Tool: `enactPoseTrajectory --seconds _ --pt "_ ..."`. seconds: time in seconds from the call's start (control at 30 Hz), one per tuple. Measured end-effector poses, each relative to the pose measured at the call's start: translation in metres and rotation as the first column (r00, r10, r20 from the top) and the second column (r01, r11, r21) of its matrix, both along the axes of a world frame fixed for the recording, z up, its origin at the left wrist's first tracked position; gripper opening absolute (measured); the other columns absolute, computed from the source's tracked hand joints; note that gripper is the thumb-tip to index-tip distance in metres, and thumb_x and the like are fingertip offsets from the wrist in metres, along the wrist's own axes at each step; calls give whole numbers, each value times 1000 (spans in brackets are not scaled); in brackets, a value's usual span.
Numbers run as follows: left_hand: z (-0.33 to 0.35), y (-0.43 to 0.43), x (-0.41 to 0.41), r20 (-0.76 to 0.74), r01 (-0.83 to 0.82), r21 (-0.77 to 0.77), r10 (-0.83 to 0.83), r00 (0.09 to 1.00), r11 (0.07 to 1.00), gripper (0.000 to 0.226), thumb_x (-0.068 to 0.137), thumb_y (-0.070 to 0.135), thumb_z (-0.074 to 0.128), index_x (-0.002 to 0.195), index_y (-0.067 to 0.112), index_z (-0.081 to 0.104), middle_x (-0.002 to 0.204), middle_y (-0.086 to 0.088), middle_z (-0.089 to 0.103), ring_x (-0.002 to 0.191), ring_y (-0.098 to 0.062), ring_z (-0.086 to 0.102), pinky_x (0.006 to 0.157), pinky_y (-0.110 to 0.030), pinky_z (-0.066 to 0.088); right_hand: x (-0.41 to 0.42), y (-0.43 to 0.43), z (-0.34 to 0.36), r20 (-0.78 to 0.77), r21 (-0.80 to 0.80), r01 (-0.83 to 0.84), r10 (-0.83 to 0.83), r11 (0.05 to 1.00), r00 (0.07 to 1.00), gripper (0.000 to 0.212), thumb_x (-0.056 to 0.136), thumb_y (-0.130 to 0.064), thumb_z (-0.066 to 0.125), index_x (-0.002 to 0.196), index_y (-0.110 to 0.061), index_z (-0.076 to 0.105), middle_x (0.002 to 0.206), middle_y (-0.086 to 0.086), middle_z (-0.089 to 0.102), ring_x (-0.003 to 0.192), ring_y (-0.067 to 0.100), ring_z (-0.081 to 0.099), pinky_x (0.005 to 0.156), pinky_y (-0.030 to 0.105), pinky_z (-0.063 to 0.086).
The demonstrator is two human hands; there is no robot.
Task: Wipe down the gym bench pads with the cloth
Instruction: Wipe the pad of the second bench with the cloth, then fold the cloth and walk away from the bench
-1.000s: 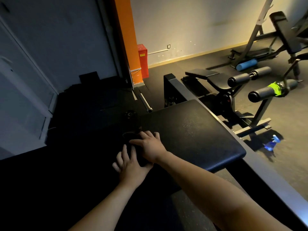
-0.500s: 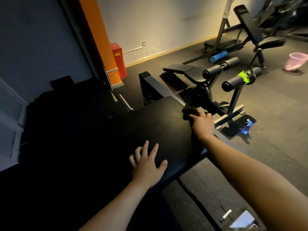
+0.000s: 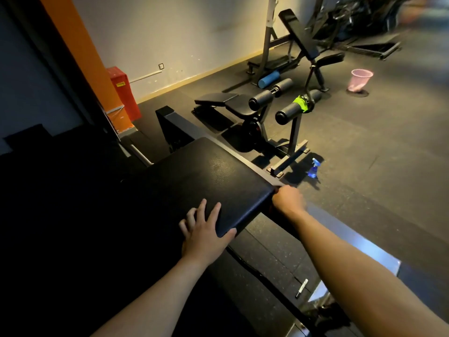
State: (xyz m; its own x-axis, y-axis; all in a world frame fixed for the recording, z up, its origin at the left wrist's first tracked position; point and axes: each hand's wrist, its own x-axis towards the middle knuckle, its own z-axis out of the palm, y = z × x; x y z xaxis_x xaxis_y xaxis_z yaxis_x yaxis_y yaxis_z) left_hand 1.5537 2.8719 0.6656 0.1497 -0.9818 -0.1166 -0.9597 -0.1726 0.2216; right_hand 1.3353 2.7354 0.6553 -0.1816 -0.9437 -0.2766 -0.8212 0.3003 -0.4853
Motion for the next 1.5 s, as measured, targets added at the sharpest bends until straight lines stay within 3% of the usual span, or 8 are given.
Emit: enactPoseTrajectory --seconds 0.17,0.27,0.4,0.7,0.97,1.13,1.33,1.5 --pt "3 0 5 -35 35 4 -35 999 999 80 89 76 42 156 44 13 167 1 -2 150 -29 0 119 -53 10 15 49 -10 330 -243 157 -71 957 941 20 100 -23 42 107 -23 61 103 -4 44 90 26 56 65 39 58" --pt "4 2 11 -63 75 19 -74 995 997 79 90 71 47 156 42 16 168 2 -2 149 -27 0 118 -52 10 31 35 11 316 -424 155 -15 892 949 32 102 -22 43 131 -21 57 121 1 45 112 24 50 95 45 51" --pt "9 12 17 -91 105 26 -103 991 994 78 95 61 50 159 33 16 168 3 1 152 -22 0 120 -52 9 58 40 18 333 -309 83 26 947 942 36 102 -19 42 134 -17 57 132 9 44 129 29 39 112 48 36" --pt "8 80 43 -398 24 -96 -60 915 995 66 99 33 58 157 23 29 163 4 24 150 -16 10 121 -35 20 115 158 -2 394 -301 79 49 950 918 17 94 -17 56 108 -22 63 105 -3 57 93 11 55 88 34 53" --pt "48 192 105 -820 -272 -42 122 559 962 50 105 35 48 153 35 36 156 9 38 144 -12 34 105 -25 32 226 276 47 780 -233 57 151 971 607 20 96 -21 52 112 -30 60 102 -11 65 97 5 62 86 30 53" --pt "55 288 177 -868 -442 -47 182 462 896 57 99 30 61 151 36 37 139 19 41 129 0 37 94 -18 34 306 354 66 913 -134 -165 186 977 362 21 100 -16 47 112 -22 64 104 -4 67 91 2 65 72 15 49" --pt "37 415 265 -782 -721 -99 394 483 686 36 99 43 51 131 26 58 123 3 65 115 -13 62 99 -44 53 390 454 62 796 -211 -493 441 844 415 19 96 -20 55 107 -34 62 115 -7 55 99 11 61 78 27 53" --pt "38 502 293 -843 -966 -41 510 170 254 49 105 48 39 142 17 48 133 -9 60 125 -27 57 105 -48 47 439 533 64 696 -273 -684 630 676 344 11 97 -19 57 106 -23 61 87 0 66 58 4 57 51 22 46"
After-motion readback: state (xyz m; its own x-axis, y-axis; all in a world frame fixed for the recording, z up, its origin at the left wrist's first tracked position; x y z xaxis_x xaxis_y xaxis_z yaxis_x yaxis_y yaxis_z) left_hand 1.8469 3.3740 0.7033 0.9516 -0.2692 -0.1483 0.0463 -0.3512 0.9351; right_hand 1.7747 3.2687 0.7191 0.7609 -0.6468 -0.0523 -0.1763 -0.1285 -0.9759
